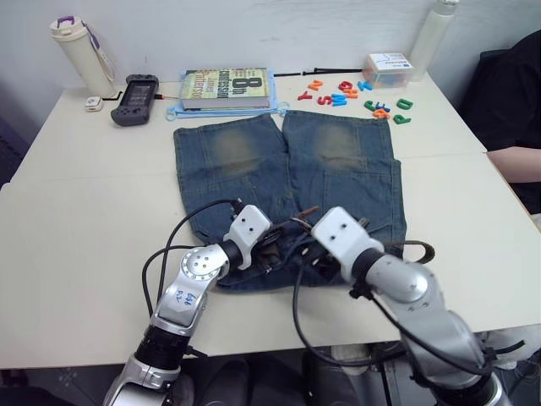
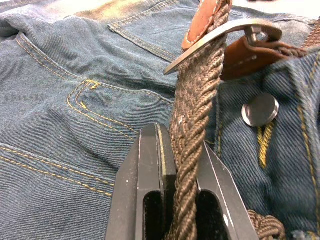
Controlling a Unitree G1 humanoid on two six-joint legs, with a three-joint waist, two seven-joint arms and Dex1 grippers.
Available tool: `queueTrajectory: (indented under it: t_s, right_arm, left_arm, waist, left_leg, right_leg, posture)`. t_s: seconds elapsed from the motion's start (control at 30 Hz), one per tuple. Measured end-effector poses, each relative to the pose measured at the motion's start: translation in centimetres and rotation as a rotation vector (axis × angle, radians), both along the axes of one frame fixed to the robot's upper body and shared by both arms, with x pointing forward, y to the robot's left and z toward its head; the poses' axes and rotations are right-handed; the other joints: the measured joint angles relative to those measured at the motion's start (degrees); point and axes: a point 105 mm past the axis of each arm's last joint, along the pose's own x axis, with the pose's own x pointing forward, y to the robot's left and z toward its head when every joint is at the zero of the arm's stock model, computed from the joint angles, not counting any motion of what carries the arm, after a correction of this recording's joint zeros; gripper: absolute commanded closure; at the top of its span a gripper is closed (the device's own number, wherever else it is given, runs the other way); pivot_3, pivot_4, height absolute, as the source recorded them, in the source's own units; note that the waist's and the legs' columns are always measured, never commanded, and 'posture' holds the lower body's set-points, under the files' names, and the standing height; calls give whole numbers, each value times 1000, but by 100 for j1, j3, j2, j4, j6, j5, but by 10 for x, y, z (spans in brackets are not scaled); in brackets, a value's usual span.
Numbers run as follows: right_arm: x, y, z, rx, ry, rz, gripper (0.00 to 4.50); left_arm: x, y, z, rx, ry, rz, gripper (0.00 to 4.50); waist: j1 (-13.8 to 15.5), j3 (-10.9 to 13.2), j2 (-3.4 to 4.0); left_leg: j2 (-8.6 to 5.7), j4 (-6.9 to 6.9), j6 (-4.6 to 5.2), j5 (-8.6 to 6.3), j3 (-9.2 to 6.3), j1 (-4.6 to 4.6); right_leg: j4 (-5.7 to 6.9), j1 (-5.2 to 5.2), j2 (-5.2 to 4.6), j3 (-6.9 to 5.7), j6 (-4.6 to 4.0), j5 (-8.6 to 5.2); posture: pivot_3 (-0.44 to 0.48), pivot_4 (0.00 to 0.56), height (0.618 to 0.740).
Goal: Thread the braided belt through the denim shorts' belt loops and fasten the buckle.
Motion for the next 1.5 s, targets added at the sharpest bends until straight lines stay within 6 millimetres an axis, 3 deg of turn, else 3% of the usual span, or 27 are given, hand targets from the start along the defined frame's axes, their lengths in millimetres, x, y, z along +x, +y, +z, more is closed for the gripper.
queueTrajectory:
  t_s: [0.2,0.43,0.67,1.0,1.13,1.3,1.37,1.5]
  right_arm:
    - [-4,6,3,-155,-57,94,207]
    - [3,13,-6,-561,-292,171,207]
    - [8,31,-15,-644,-385,235,207]
    - [13,32,-34,-694,-346,259,207]
    - [14,32,-42,-696,-318,264,1407]
    - [11,38,-48,-682,-299,283,3820]
    - [9,38,-52,-684,-285,289,4455]
    - [9,36,-53,-679,-277,275,4500]
  left_arm:
    - [0,-1,0,-3,0,-3,4500]
    - [-1,-3,0,-5,2,-10,4500]
    - [-1,-4,0,-6,3,-14,4500]
    - [-2,-5,0,-9,5,-14,4500]
    - [-2,-5,0,-10,5,-15,4500]
    - [-1,-4,0,-12,4,-12,4500]
    - [0,-2,1,-14,0,-4,4500]
    - [-1,-3,3,-18,-11,-6,2880]
  waist:
    - [28,0,-1]
    - [90,4,-7]
    - [98,5,-8]
    - [94,4,-8]
    - [88,4,-8]
    - [93,4,-8]
    - [90,4,-8]
    - [94,4,-8]
  left_leg:
    - [1,4,0,0,4,-6]
    - [-1,5,3,0,11,-7]
    - [0,6,2,0,11,-7]
    - [1,7,2,0,11,-7]
    - [2,7,2,0,11,-7]
    - [0,8,2,0,11,-7]
    - [1,8,2,0,11,-7]
    - [0,8,2,0,11,-7]
  right_leg:
    - [-1,-5,0,2,0,0]
    - [-5,-5,-2,2,2,1]
    - [-4,-5,0,4,2,1]
    - [-2,-5,2,4,2,1]
    - [-1,-6,4,4,2,1]
    - [-1,-6,2,5,2,1]
    - [0,-6,3,4,2,1]
    - [0,-6,2,4,2,1]
  posture:
    - [0,150,740]
    - [0,150,740]
    - [0,150,740]
    - [0,150,740]
    - [0,150,740]
    - [0,150,740]
    - [0,150,740]
    - [0,150,740]
